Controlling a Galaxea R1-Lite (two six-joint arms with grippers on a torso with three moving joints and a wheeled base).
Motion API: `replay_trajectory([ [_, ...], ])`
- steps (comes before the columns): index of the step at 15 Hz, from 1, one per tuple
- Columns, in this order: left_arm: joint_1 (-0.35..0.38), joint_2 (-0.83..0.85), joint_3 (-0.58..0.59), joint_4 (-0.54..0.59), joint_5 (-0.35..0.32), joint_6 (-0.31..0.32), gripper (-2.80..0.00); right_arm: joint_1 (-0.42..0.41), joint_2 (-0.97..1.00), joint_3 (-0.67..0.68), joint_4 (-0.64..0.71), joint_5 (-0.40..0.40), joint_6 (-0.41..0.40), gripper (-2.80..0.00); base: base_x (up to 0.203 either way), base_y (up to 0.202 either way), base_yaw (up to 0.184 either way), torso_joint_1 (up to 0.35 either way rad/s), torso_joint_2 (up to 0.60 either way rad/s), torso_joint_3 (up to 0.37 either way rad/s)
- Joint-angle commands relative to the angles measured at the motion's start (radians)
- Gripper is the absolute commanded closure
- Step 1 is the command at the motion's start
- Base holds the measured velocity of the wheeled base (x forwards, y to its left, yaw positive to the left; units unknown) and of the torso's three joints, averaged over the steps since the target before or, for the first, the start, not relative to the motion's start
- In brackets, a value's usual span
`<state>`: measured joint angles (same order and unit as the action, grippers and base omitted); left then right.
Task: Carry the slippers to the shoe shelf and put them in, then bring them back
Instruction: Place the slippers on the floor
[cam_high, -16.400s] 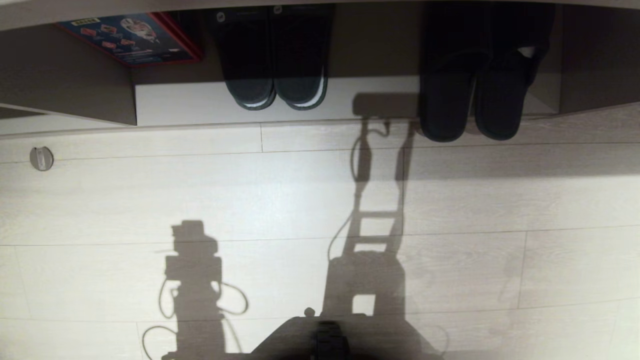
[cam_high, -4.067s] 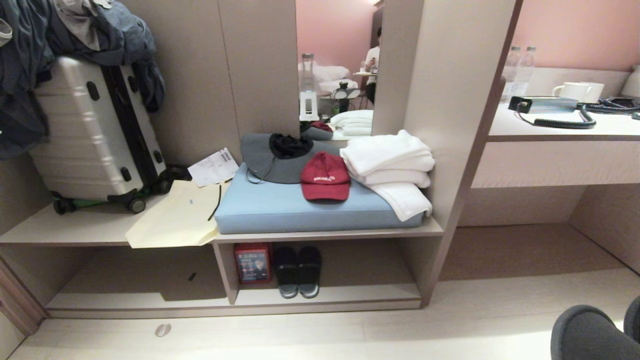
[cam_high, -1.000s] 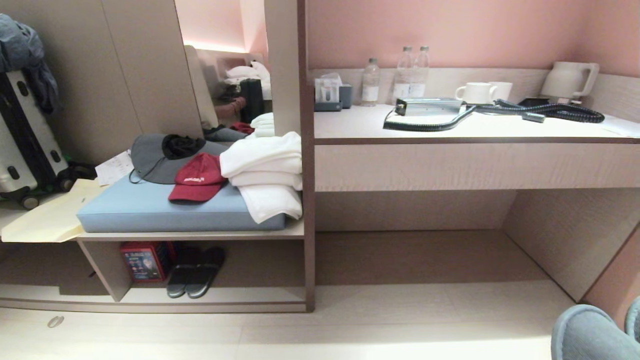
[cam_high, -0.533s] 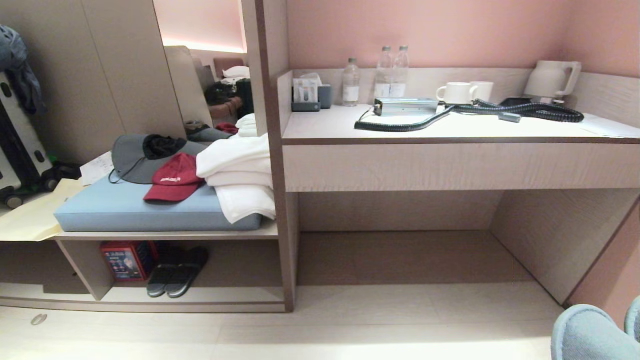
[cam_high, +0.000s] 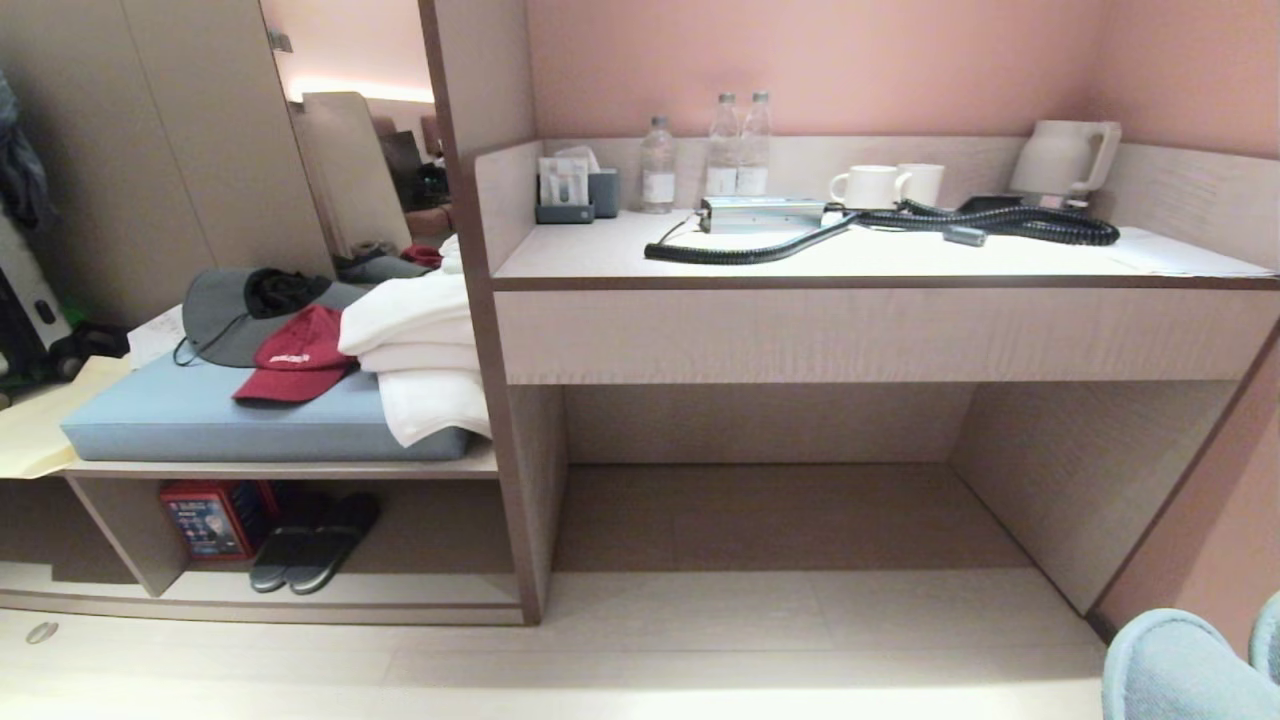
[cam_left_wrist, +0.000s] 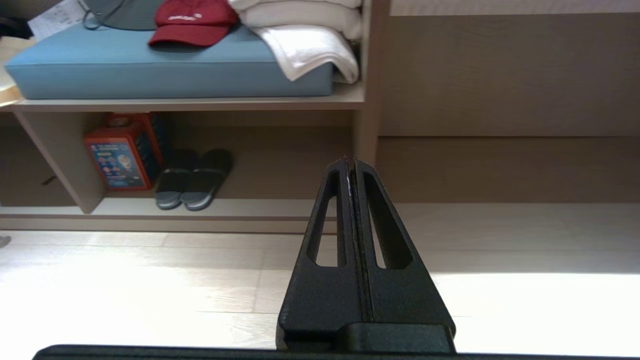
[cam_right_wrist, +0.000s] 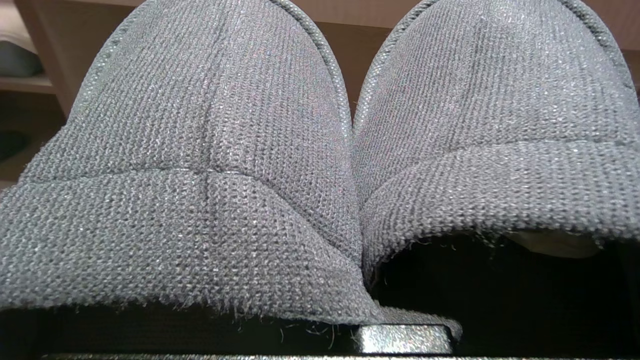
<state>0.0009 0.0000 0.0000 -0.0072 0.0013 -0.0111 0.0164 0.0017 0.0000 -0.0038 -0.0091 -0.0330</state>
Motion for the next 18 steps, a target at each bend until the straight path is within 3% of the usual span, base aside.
replay_trajectory([
  [1, 0.001, 0.002, 0.0, 0.0, 0.0, 0.0, 0.0, 0.0, 0.001, 0.0, -0.001, 0.0, -0.001, 0.0, 0.0, -0.196, 0.003, -0.002, 0.0, 0.006],
  [8, 0.001, 0.0, 0.0, 0.0, -0.001, 0.0, 0.0, 0.0, 0.001, 0.0, -0.001, 0.0, 0.001, 0.0, 0.0, -0.171, 0.002, 0.003, 0.0, 0.002],
  [13, 0.0, 0.0, 0.0, 0.0, 0.0, -0.001, 0.0, 0.0, 0.001, 0.0, -0.001, -0.002, 0.002, 0.0, 0.0, 0.0, 0.0, 0.002, 0.0, -0.027],
  [18, 0.001, 0.002, 0.0, 0.0, 0.0, 0.0, 0.0, 0.0, 0.001, 0.0, -0.001, 0.001, 0.002, 0.0, 0.0, 0.0, 0.0, 0.0, 0.0, -0.187],
])
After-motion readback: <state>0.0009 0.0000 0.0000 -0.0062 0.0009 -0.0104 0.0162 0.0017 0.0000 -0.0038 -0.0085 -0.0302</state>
